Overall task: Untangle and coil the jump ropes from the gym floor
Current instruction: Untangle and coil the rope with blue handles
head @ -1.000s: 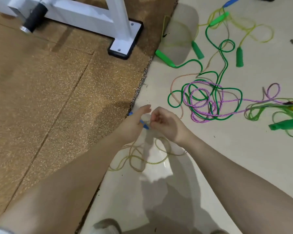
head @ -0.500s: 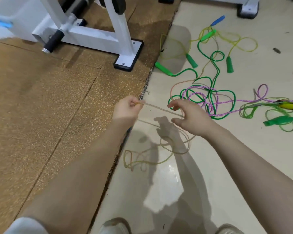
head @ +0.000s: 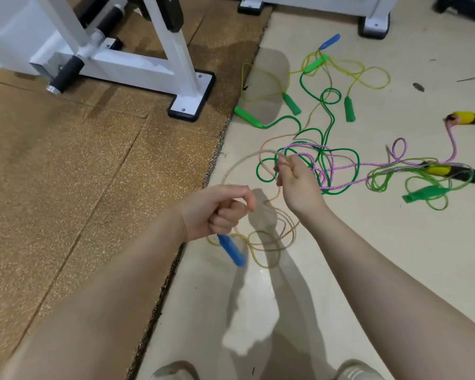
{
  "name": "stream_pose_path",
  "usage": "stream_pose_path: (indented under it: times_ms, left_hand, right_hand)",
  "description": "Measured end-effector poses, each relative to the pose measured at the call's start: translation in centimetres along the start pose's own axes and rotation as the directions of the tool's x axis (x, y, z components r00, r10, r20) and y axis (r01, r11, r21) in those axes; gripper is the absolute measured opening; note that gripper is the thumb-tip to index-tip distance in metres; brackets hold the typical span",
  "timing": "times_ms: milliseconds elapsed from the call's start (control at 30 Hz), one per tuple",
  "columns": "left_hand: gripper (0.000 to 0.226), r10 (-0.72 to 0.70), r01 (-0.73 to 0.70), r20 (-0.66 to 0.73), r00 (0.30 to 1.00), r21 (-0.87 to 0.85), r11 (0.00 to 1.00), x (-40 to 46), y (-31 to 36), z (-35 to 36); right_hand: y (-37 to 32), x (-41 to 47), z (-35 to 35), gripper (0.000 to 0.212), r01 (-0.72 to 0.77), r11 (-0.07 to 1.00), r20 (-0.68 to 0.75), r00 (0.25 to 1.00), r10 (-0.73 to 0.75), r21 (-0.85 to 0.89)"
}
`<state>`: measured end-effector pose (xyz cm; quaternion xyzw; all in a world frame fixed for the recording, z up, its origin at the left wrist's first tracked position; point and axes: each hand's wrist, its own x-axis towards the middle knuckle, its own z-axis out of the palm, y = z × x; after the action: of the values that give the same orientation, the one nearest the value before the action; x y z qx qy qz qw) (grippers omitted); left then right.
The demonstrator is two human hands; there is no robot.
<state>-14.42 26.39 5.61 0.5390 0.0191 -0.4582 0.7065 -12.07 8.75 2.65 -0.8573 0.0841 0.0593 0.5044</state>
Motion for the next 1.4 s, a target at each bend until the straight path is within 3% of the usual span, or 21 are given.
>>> stream_pose_path:
  times_ms: [67, 167, 267, 333, 367, 433, 500, 567, 600, 667, 800, 867, 933, 1000, 1033, 1133, 1267, 1333, 1400]
  left_hand:
    - [0.028, 0.088, -0.088, 0.033, 0.996, -0.008, 0.996, -0.1, 0.7, 0.5]
    - [0.032, 0.301, -0.283, 0.063, 0.951, -0.210, 0.936, -0.3, 1.9, 1.2]
    - [0.038, 0.405, -0.424, -0.135, 0.904, -0.388, 0.818, 0.2, 2.5, 1.5]
    - [0.042, 0.437, -0.555, -0.343, 0.832, -0.499, 0.665, 0.6, 2.6, 0.9]
    - [0.044, 0.424, -0.605, -0.432, 0.796, -0.563, 0.563, 0.7, 2.7, 0.4]
    - [0.047, 0.355, -0.660, -0.556, 0.751, -0.619, 0.426, 0.6, 2.9, -1.0]
    - [0.041, 0.298, -0.679, -0.625, 0.721, -0.554, 0.481, 0.6, 2.8, -1.9]
    - [0.035, 0.247, -0.629, -0.665, 0.705, -0.425, 0.651, 1.0, 2.2, -2.3]
    - [0.042, 0.220, -0.575, -0.671, 0.708, -0.368, 0.730, 1.2, 1.7, -2.3]
    - [0.055, 0.167, -0.485, -0.652, 0.740, -0.345, 0.804, 1.6, 0.8, -2.2]
    - [0.058, 0.149, -0.484, -0.606, 0.781, -0.438, 0.757, 1.6, 0.4, -2.3]
    - [0.057, 0.172, -0.404, -0.589, 0.790, -0.289, 0.868, 1.6, 0.5, -2.3]
    - [0.045, 0.172, -0.204, -0.524, 0.834, -0.004, 0.979, 1.3, 0.5, -1.5]
    - [0.036, 0.130, -0.038, -0.403, 0.906, 0.227, 0.973, 1.2, 0.3, -0.7]
    - [0.046, 0.094, -0.006, -0.334, 0.938, 0.256, 0.967, 1.2, 0.2, -0.3]
    - [0.072, -0.040, 0.048, -0.102, 0.994, 0.077, 0.996, 1.0, 0.4, 0.5]
    - [0.073, 0.003, 0.031, 0.201, 0.980, -0.169, 0.985, 0.3, 1.3, 0.4]
    - [0.053, 0.110, -0.049, 0.231, 0.967, -0.255, 0.966, 0.1, 1.3, 0.0]
    - [0.043, 0.216, -0.168, 0.121, 0.969, -0.322, 0.932, 0.0, 1.1, -0.2]
  right_hand:
    - [1.0, 0.5, -0.5, 0.029, -0.095, 0.992, -0.020, 0.995, 0.097, 0.081]
    - [2.2, 0.4, -1.0, 0.046, -0.144, 0.989, -0.004, 0.990, 0.144, 0.028]
    - [2.7, 0.0, -0.8, 0.036, -0.087, 0.996, 0.001, 0.996, 0.087, 0.025]
    - [2.8, -0.3, -0.8, 0.013, -0.025, 0.998, 0.141, 0.990, 0.032, -0.051]
    - [2.6, -0.7, -0.7, 0.012, 0.015, 0.995, 0.270, 0.963, 0.012, -0.099]
    - [1.6, -1.7, -0.6, 0.007, 0.067, 0.991, 0.515, 0.857, 0.003, -0.118]
    - [-0.1, -2.6, -0.8, 0.013, 0.080, 0.994, 0.662, 0.749, -0.012, -0.073]
    - [-2.2, -3.1, -1.0, 0.019, 0.131, 0.990, 0.755, 0.654, -0.051, -0.047]
    - [-3.3, -3.2, -1.1, 0.020, 0.196, 0.979, 0.772, 0.631, -0.081, -0.058]
    - [-4.9, -3.2, -1.1, 0.021, 0.313, 0.947, 0.737, 0.657, -0.161, -0.072]
    - [-5.8, -2.2, -1.6, 0.022, 0.344, 0.938, 0.596, 0.760, -0.258, -0.033]
    - [-5.5, -2.2, -1.7, 0.021, 0.360, 0.932, 0.611, 0.746, -0.266, -0.034]
    - [-5.2, -2.3, -1.6, 0.021, 0.327, 0.944, 0.605, 0.743, -0.284, 0.041]
    - [-4.9, -1.9, -1.6, 0.023, 0.269, 0.955, 0.539, 0.790, -0.292, 0.124]
    - [-4.8, -1.6, -1.7, 0.022, 0.247, 0.957, 0.484, 0.826, -0.290, 0.152]
    - [-4.3, -0.9, -1.8, 0.018, 0.199, 0.949, 0.297, 0.917, -0.268, 0.243]
    - [-2.5, -0.7, -1.1, 0.012, 0.072, 0.944, 0.185, 0.973, -0.138, 0.322]
    - [-1.5, -0.9, -0.6, 0.007, 0.076, 0.977, 0.254, 0.959, -0.127, 0.200]
    - [-1.1, -1.4, 0.0, 0.016, 0.065, 0.991, 0.391, 0.914, -0.108, 0.120]
